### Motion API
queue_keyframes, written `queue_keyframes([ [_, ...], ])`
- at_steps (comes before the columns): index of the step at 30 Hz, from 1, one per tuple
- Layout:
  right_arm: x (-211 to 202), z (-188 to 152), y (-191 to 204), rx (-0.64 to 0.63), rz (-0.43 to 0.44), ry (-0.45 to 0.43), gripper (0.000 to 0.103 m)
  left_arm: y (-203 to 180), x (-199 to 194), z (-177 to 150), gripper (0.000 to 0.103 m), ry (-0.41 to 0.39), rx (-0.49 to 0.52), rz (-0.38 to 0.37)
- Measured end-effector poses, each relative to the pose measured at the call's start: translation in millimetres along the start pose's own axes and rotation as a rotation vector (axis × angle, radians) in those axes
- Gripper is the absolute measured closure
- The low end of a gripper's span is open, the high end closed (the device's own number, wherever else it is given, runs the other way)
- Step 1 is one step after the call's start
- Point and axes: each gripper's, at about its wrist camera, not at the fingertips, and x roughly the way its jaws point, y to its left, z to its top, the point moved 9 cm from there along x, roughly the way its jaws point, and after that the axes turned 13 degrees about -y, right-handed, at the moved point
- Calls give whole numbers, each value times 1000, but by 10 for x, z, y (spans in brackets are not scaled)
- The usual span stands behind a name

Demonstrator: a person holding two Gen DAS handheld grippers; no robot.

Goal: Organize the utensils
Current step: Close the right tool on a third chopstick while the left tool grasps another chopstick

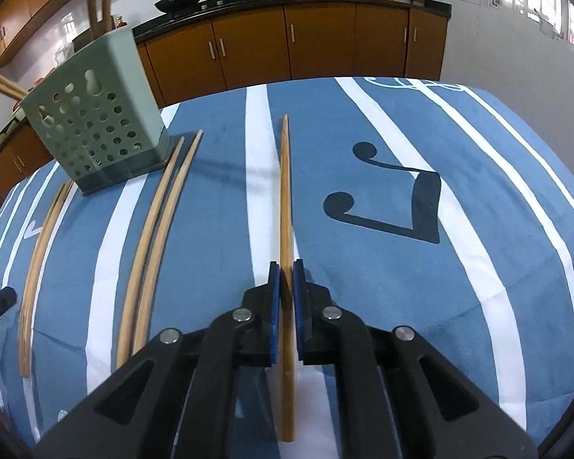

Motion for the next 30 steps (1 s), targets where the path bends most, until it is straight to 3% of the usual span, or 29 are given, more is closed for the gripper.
queue_keyframes([
  [7, 27, 16, 24, -13, 2, 0, 95, -6, 79, -56, 84, 22, 46, 37],
  [10, 18, 5, 88, -17, 29, 4, 90, -41, 87, -64, 85, 14, 83, 52],
  [13, 9, -12, 165, -42, 34, 0, 89, -44, 97, -57, 94, 6, 99, 66],
  [21, 38, 0, 335, -78, 101, 7, 95, 289, 159, 76, 96, 1, 24, 109],
  [30, 121, 72, 270, -76, 78, 3, 95, 393, 169, 117, 96, -19, -76, 64],
])
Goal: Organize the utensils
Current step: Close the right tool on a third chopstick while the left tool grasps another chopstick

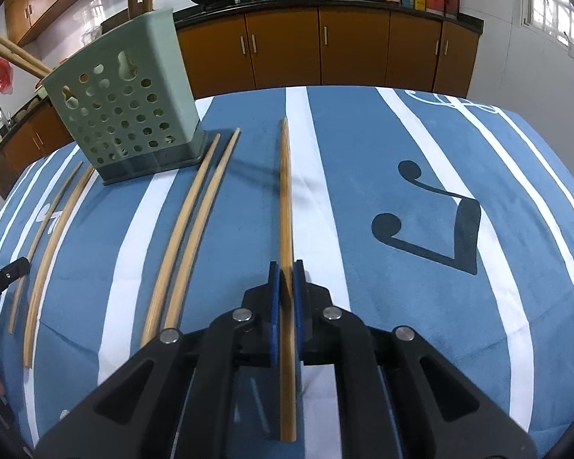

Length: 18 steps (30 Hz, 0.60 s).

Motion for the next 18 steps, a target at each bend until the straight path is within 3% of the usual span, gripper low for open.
queue_keyframes([
  [6, -6, -13, 9, -23, -14, -18, 94, -21, -11, -16, 95, -15, 33, 12],
  [18, -16, -15, 11, -35, -25, -16, 94, 6, -8, -14, 95, -16, 1, -4],
])
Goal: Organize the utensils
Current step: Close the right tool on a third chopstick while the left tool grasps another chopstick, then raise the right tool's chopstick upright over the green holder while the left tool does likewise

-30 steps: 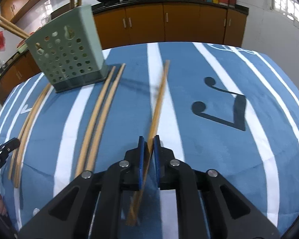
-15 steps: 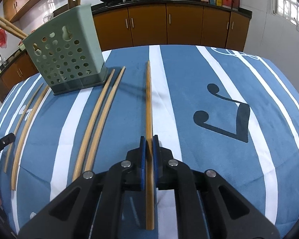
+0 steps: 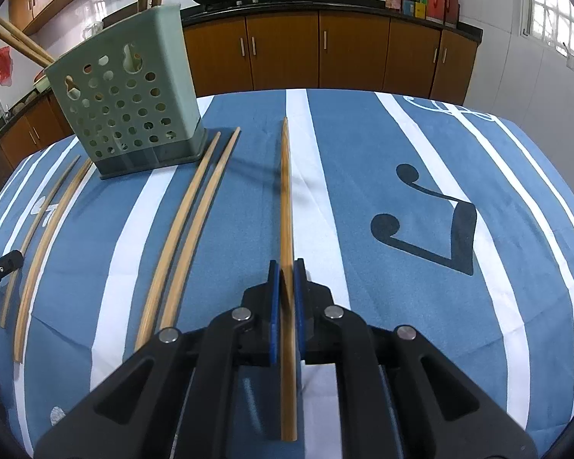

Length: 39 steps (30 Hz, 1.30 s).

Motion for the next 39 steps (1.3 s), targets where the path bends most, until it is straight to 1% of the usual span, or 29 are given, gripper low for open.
queue_keyframes([
  [12, -4, 2, -3, 6, 4, 1, 93, 7, 5, 1, 95, 0, -21, -13],
  [27, -9, -5, 19, 6, 5, 1, 88, 16, -5, 5, 95, 0, -22, -14],
  [31, -39, -28, 14, 13, -5, 1, 88, -2, -30, -11, 95, 1, 11, 3],
  [37, -89, -69, -14, 34, 10, 2, 88, -50, -114, -85, 95, 6, 57, 5],
  [39, -79, -64, -20, 28, 2, 2, 90, -58, -116, -88, 95, 7, 70, 11],
])
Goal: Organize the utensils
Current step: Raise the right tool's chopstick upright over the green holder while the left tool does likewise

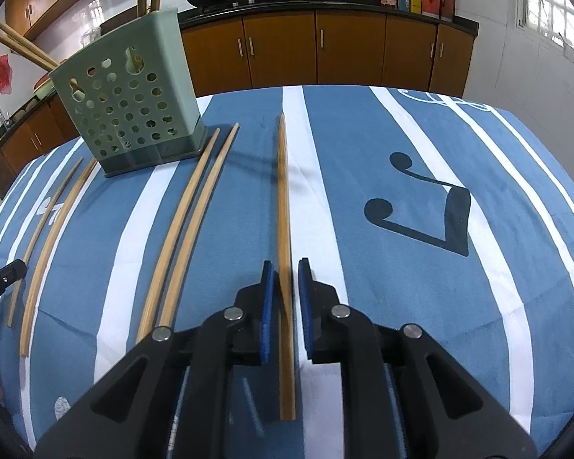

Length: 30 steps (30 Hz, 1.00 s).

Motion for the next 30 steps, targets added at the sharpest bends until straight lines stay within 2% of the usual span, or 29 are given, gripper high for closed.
queue_keyframes([
  [1, 3, 5, 1, -5, -5, -1, 95, -14, 3, -1, 95, 1, 18, 8],
  [4, -12, 4, -4, -9, 0, 5, 95, -48, 8, -6, 96, 8, 67, 22],
  [7, -113, 57, -35, 13, 10, -21, 95, -33, -22, 3, 96, 26, 46, 4],
  [11, -269, 184, -77, 26, 17, -70, 95, 2, -142, 89, 96, 0, 26, -8],
  [30, -1032, 1008, 1, 29, 60, -350, 95, -98, -861, 968, 96, -262, 7, -48],
])
